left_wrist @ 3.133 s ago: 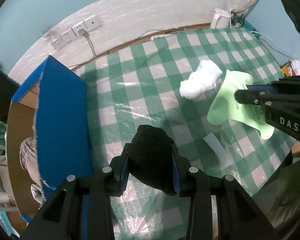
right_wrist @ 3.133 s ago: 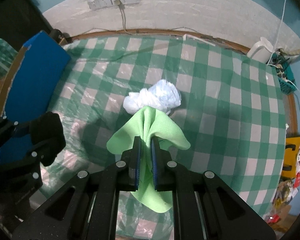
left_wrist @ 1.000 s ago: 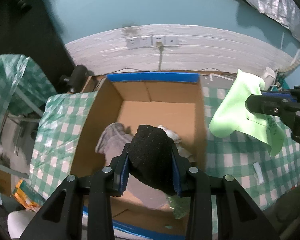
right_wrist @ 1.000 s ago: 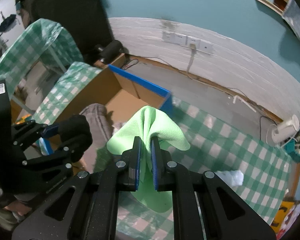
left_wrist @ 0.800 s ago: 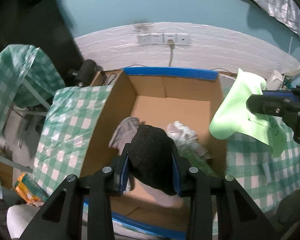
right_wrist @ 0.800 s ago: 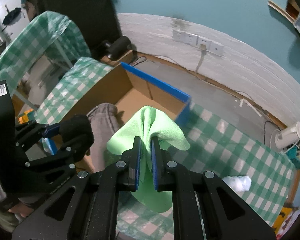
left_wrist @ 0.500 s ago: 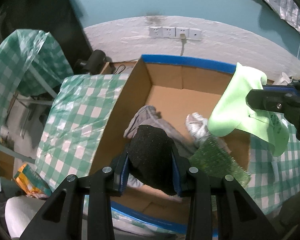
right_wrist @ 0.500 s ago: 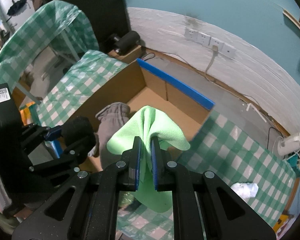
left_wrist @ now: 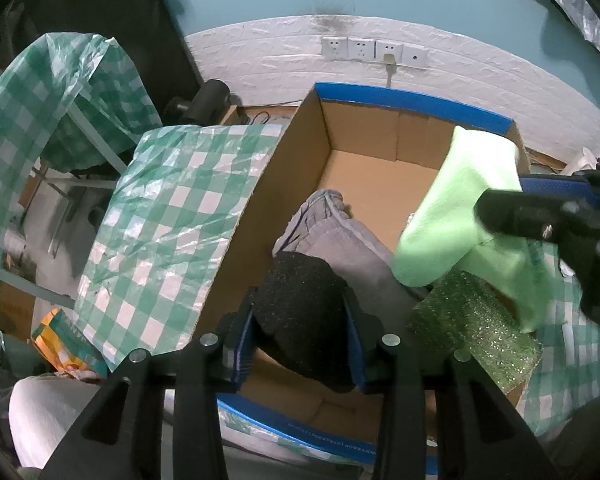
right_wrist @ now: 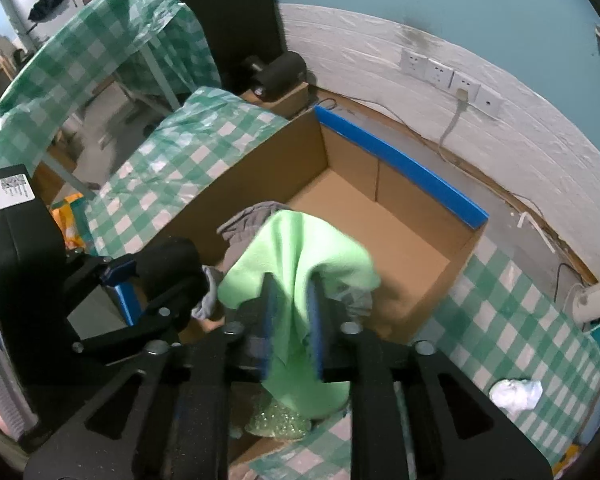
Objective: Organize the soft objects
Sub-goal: 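Open both grippers to drop the cloth and black sock into the box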
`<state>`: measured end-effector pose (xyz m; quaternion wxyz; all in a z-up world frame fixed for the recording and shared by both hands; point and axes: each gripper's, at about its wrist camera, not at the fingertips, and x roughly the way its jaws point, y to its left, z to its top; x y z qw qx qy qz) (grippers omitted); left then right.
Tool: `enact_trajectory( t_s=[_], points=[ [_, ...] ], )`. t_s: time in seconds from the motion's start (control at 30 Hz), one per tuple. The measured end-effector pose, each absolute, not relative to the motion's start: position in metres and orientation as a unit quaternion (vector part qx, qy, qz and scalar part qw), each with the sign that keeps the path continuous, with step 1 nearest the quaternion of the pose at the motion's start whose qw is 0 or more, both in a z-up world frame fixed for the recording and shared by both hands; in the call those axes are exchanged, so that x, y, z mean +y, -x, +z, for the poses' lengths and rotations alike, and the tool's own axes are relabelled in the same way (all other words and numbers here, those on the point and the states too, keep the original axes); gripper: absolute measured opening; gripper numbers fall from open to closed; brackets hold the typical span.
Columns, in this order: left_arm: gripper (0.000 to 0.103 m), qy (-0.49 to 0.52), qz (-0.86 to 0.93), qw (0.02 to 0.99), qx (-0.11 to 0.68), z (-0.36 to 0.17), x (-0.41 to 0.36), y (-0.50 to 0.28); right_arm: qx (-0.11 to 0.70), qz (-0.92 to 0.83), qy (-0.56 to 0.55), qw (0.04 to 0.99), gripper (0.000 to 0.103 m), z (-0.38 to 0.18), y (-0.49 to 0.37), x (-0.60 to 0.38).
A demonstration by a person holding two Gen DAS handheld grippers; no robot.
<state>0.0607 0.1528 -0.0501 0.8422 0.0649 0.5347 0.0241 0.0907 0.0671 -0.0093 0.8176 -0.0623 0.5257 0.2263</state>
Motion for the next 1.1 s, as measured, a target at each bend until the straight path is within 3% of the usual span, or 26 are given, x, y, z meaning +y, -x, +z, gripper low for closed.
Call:
enact_trajectory(
  t_s=[0.23,0.33,1.1],
  points=[
    [0.058,-0.065,0.034,0.844,0.531,-0.047,0.152,-0.062,0.519,0.209,0.064,0.826,0.054,-0.007,-0.089,0.057],
    [0.062,-0.065,0.035,0.846,0.528,-0.045,0.15,-0.062,0.515,0.202,0.065,0.831,0.058,-0.004,-0.089,0.052],
    [0.067,-0.095,-0.01,0.86,0.501,-0.028,0.096,-0.057,0.519,0.145,0.037,0.841,0.063,-0.003,-0.079,-0.02]
  ],
)
